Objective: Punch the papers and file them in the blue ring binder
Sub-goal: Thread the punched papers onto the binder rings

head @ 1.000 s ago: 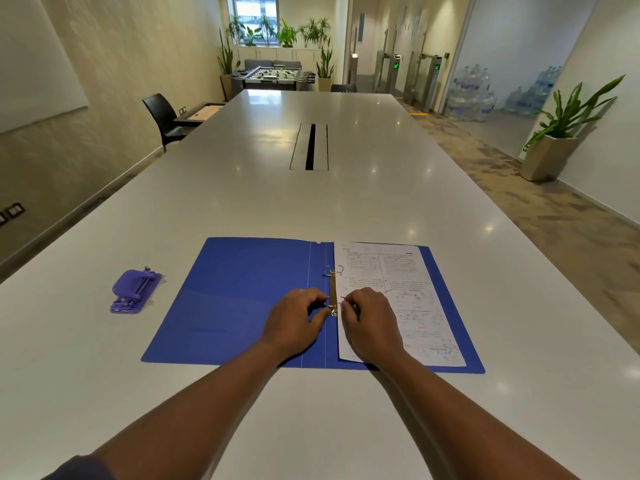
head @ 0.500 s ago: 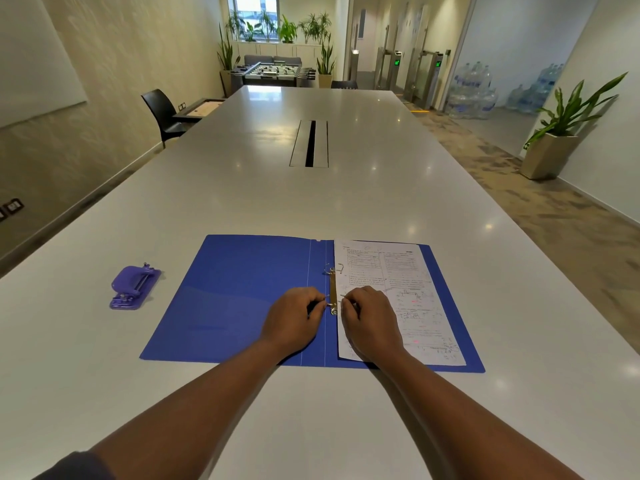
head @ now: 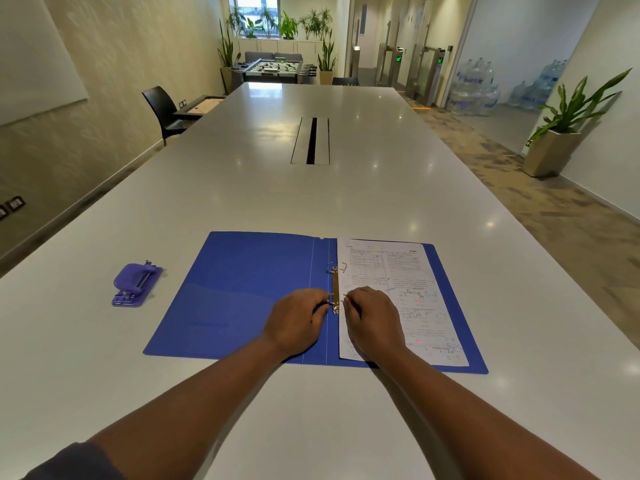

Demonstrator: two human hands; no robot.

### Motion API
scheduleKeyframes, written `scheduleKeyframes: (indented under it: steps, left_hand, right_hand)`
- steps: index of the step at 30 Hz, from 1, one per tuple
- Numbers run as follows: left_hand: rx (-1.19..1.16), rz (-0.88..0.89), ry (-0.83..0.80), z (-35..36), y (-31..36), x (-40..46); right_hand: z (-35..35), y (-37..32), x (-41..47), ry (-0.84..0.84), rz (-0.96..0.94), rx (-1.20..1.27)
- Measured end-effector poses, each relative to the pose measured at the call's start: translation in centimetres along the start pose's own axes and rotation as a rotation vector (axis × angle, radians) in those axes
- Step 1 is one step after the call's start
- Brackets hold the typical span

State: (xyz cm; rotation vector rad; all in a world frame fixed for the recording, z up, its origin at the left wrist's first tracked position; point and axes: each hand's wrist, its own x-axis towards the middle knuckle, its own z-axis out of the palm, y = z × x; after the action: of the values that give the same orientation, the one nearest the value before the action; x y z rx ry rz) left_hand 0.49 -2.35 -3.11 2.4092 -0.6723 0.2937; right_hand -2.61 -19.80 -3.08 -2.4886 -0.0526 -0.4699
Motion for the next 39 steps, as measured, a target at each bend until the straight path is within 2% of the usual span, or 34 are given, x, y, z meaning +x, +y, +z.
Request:
scheduleKeyframes:
  steps: [9,17,23,27,34,39]
  left_hand:
    - [0.064,0.025,-0.007,0.3,0.0,0.0]
    - [0.028,0.009,-0.016,0.5,-0.1,0.2]
    - [0.076,0.038,-0.132,0.6,-0.1,0.8]
    - [0.114,0.000,-0.179,0.9,-0.4,1.4]
    - [0.136,-0.097,-0.167,2.2,0.0,4.3]
    - [0.150,-0.201,-0.131,3.1,-0.3,7.0]
  right_hand:
    - [0.1,-0.1,-0.1,-0.020,-0.035,-0.013]
    - [0.3,0.0,-0.1,-0.003,-0.009,0.006]
    - [0.1,0.1,0.1,-0.035,-0.015,0.005]
    - [-0.5,0.4,1.3,-0.099,-0.057,-0.027]
    - [-1.3,1.8,4.6,-0.168,-0.108,-0.106]
    - [-1.8,3.1,6.2,-0.062,-0.039,-0.244]
